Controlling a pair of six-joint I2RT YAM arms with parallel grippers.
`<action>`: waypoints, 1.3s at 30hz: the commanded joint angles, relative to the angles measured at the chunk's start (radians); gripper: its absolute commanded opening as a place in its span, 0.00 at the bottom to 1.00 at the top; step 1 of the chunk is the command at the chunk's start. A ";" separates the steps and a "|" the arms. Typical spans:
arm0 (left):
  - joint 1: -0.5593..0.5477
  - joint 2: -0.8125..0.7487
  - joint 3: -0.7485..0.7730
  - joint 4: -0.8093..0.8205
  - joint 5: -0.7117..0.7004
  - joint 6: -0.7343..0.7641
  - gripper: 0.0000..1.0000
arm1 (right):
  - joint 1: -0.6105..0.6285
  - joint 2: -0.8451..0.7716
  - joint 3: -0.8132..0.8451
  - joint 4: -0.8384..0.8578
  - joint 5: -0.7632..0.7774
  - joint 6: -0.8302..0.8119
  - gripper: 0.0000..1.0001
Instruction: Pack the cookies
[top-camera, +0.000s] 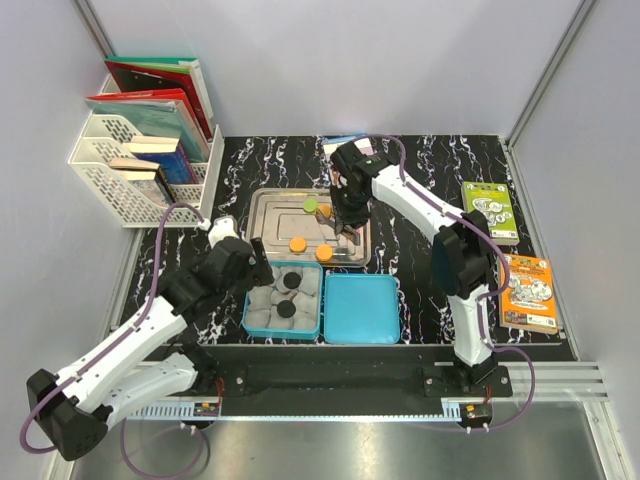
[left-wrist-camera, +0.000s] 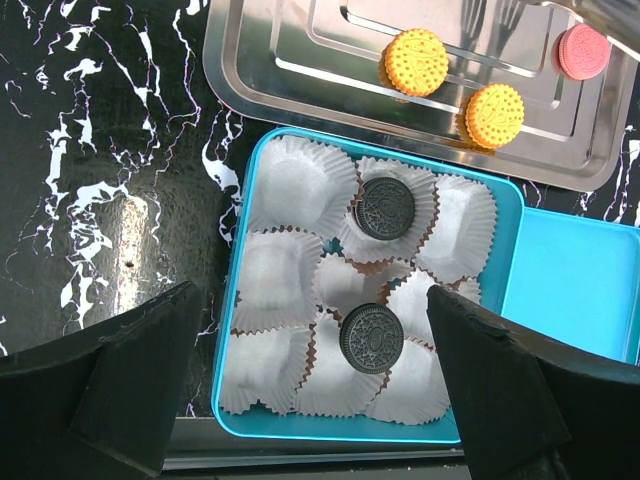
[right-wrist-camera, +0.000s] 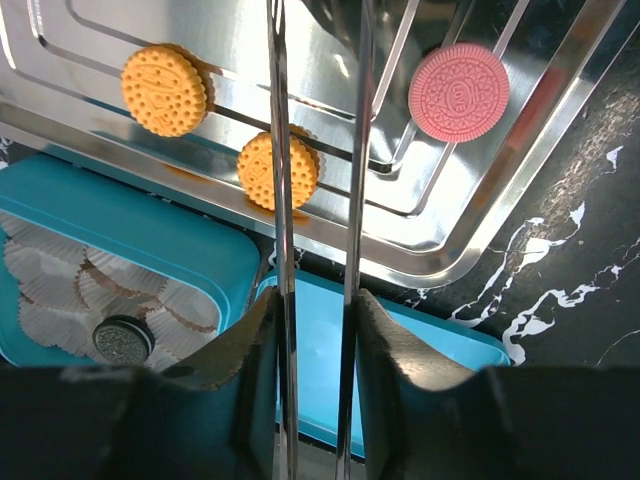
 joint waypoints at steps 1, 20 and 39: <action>0.004 -0.012 -0.011 0.031 0.003 0.002 0.99 | 0.005 0.008 -0.012 0.027 0.000 -0.013 0.27; 0.004 0.020 0.026 0.031 0.000 0.006 0.99 | 0.080 -0.337 -0.035 -0.077 0.037 -0.004 0.22; 0.079 0.033 0.161 -0.066 -0.112 -0.014 0.99 | 0.445 -0.544 -0.236 -0.063 0.035 0.131 0.20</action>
